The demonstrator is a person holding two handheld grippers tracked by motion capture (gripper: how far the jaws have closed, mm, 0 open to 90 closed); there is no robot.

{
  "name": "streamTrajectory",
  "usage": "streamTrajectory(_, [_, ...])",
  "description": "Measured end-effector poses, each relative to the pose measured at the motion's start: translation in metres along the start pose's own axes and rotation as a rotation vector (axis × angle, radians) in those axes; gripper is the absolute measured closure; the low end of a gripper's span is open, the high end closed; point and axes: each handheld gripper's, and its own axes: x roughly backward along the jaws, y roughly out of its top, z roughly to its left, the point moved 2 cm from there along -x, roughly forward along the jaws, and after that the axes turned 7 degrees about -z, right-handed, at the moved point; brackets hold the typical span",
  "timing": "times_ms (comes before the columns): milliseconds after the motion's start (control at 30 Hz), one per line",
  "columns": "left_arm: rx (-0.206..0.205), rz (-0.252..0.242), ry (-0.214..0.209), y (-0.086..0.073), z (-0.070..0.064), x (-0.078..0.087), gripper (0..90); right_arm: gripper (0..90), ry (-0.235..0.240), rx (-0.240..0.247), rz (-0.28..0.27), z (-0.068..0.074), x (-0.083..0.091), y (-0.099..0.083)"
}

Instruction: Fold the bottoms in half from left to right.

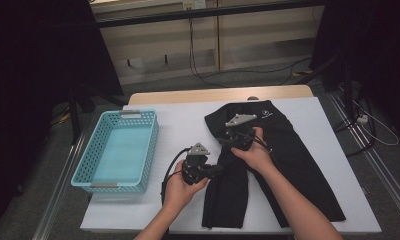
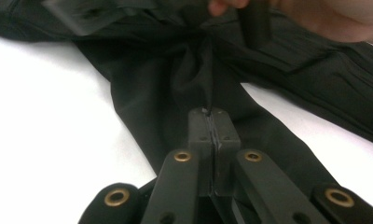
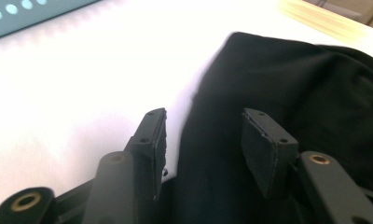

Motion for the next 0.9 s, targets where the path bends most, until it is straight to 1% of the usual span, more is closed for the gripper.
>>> streamTrajectory(67, [0.009, 0.0, -0.004, -0.001, 0.001, 0.001, 89.4, 49.8, -0.004, 0.018, 0.021, 0.002, -0.009, 0.0])
streamTrajectory(100, [0.009, 0.0, -0.004, -0.001, 0.001, 0.001, 89.4, 49.8, -0.004, 0.018, 0.021, 0.002, -0.009, 0.0])
streamTrajectory(133, [0.013, -0.004, -0.001, -0.002, 0.001, 0.001, 89.3, 49.3, -0.004, 0.041, 0.056, 0.005, -0.019, -0.004])
streamTrajectory(167, [0.015, -0.003, -0.002, -0.003, 0.002, 0.001, 89.3, 51.5, -0.007, 0.043, 0.063, 0.005, -0.023, -0.007])
streamTrajectory(200, [0.021, -0.002, -0.005, -0.004, 0.002, 0.001, 89.3, 51.5, -0.007, 0.043, 0.063, 0.005, -0.023, -0.007])
streamTrajectory(233, [0.029, -0.007, -0.008, -0.004, 0.003, 0.0, 89.3, 65.6, -0.031, 0.058, 0.071, 0.003, -0.026, -0.01])
streamTrajectory(267, [0.03, -0.009, -0.008, -0.004, 0.003, 0.001, 89.3, 67.6, -0.035, 0.061, 0.078, 0.002, -0.027, -0.011])
streamTrajectory(300, [0.034, -0.01, -0.012, -0.004, 0.003, 0.002, 89.3, 71.8, -0.038, 0.071, 0.097, 0.0, -0.028, -0.013])
streamTrajectory(333, [0.038, -0.013, -0.012, -0.004, 0.002, 0.002, 89.3, 71.8, -0.038, 0.071, 0.097, 0.0, -0.028, -0.013])
streamTrajectory(367, [0.038, -0.021, -0.011, -0.003, 0.003, 0.003, 89.3, 81.0, -0.043, 0.072, 0.097, -0.005, -0.026, -0.014])
streamTrajectory(400, [0.041, -0.024, -0.015, -0.003, 0.003, 0.003, 89.3, 87.8, -0.046, 0.067, 0.092, -0.007, -0.024, -0.013])
streamTrajectory(433, [0.04, -0.024, -0.013, -0.003, 0.003, 0.002, 89.3, 89.1, -0.041, 0.051, 0.081, -0.009, -0.021, -0.011])
streamTrajectory(467, [0.04, -0.024, -0.013, -0.003, 0.003, 0.002, 89.3, 89.1, -0.041, 0.051, 0.081, -0.009, -0.021, -0.011])
streamTrajectory(500, [0.037, -0.027, -0.023, -0.002, 0.003, 0.002, 89.3, 89.7, -0.028, -0.013, 0.036, -0.016, -0.013, -0.006])
streamTrajectory(533, [0.036, -0.035, -0.026, -0.001, 0.002, 0.001, 89.3, 89.7, -0.029, -0.037, 0.022, -0.02, -0.008, -0.003])
streamTrajectory(567, [0.026, -0.038, -0.029, 0.001, 0.001, 0.001, 89.4, 89.8, -0.026, -0.063, 0.008, -0.024, -0.003, 0.0])
streamTrajectory(600, [0.021, -0.056, -0.043, 0.006, -0.002, 0.001, 89.4, 89.9, -0.025, -0.091, -0.014, -0.029, 0.003, 0.003])
streamTrajectory(633, [0.019, -0.06, -0.057, 0.009, -0.005, 0.002, 89.4, 90.0, -0.029, -0.111, -0.026, -0.033, 0.007, 0.006])
streamTrajectory(667, [0.019, -0.06, -0.057, 0.009, -0.005, 0.002, 89.4, 90.0, -0.031, -0.135, -0.043, -0.039, 0.014, 0.009])
streamTrajectory(700, [0.018, -0.087, -0.085, 0.019, -0.01, 0.0, 89.4, 90.0, -0.036, -0.159, -0.051, -0.047, 0.022, 0.013])
streamTrajectory(767, [0.01, -0.104, -0.112, 0.03, -0.016, -0.005, 89.4, 90.0, -0.052, -0.184, -0.073, -0.058, 0.034, 0.019])
streamTrajectory(800, [0.01, -0.104, -0.112, 0.03, -0.016, -0.005, 89.4, 90.0, -0.052, -0.184, -0.073, -0.058, 0.034, 0.019])
streamTrajectory(833, [0.008, -0.127, -0.147, 0.046, -0.025, -0.011, 89.5, 90.0, -0.077, -0.222, -0.102, -0.075, 0.051, 0.028])
streamTrajectory(867, [0.008, -0.127, -0.147, 0.046, -0.025, -0.011, 89.5, 90.0, -0.092, -0.221, -0.106, -0.08, 0.058, 0.031])
streamTrajectory(900, [0.006, -0.145, -0.178, 0.059, -0.032, -0.014, 89.5, 90.0, -0.115, -0.223, -0.113, -0.09, 0.069, 0.037])
